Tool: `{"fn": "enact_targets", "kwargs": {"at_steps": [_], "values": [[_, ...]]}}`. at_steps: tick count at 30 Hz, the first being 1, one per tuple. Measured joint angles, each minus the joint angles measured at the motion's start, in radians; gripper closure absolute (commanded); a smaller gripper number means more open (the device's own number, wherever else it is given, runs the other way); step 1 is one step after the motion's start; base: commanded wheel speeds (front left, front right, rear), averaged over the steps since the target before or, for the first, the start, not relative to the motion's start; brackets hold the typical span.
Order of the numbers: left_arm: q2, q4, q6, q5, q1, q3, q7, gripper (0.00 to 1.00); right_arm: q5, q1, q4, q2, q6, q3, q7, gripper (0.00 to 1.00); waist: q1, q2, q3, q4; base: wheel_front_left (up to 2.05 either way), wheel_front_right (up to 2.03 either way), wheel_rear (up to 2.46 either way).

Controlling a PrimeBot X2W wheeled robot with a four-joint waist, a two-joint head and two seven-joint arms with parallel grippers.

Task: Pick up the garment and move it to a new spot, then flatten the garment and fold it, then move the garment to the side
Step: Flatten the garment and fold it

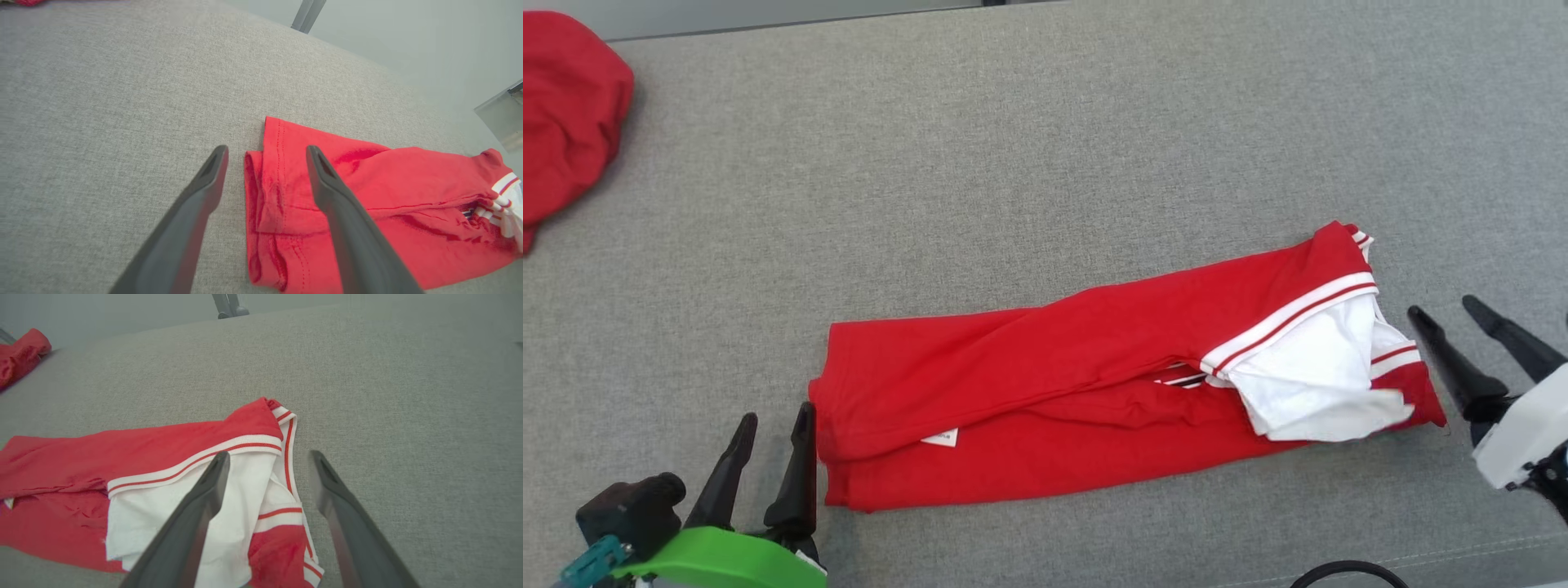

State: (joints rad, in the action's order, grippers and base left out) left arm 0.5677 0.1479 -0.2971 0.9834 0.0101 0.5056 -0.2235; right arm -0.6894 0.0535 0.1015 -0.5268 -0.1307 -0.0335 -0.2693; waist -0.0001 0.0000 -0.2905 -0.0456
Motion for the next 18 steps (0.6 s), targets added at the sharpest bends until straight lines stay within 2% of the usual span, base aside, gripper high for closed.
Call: {"fn": "enact_targets", "kwargs": {"at_steps": [3, 5, 6, 8, 12, 18], "values": [[-0.004, 0.012, -0.011, -0.092, 0.022, -0.052, -0.033, 0.0, 0.03, -0.001, -0.005, -0.011, 0.0, 0.039, -0.028, 0.0, 0.0, 0.0, 0.01, 0.005, 0.0, 0.0, 0.0], [-0.019, 0.016, -0.029, -0.194, 0.022, -0.105, -0.035, 0.0, 0.038, 0.018, -0.034, 0.014, 0.0, 0.034, -0.046, 0.0, 0.0, 0.0, 0.008, 0.01, 0.0, 0.0, 0.0], [-0.019, 0.016, -0.029, -0.194, 0.022, -0.105, -0.035, 0.0, 0.038, 0.018, -0.034, 0.014, 0.0, 0.034, -0.046, 0.0, 0.0, 0.0, 0.008, 0.01, 0.0, 0.0, 0.0], [-0.081, 0.038, -0.021, -0.283, 0.02, -0.163, -0.038, 0.0, 0.06, 0.052, -0.08, 0.035, 0.0, 0.002, -0.063, 0.0, 0.0, 0.0, 0.002, 0.018, 0.0, 0.0, 0.0], [-0.179, 0.023, 0.045, -0.426, 0.021, -0.224, -0.039, 0.0, 0.116, 0.126, -0.21, 0.064, 0.0, -0.037, -0.064, 0.0, 0.0, 0.0, -0.012, 0.051, 0.0, 0.0, 0.0], [-0.333, -0.016, 0.165, -0.518, 0.03, -0.329, -0.039, 0.0, 0.148, 0.178, -0.352, 0.063, 0.0, -0.075, -0.058, 0.0, 0.0, 0.0, -0.026, 0.115, 0.0, 0.0, 0.0]]}}
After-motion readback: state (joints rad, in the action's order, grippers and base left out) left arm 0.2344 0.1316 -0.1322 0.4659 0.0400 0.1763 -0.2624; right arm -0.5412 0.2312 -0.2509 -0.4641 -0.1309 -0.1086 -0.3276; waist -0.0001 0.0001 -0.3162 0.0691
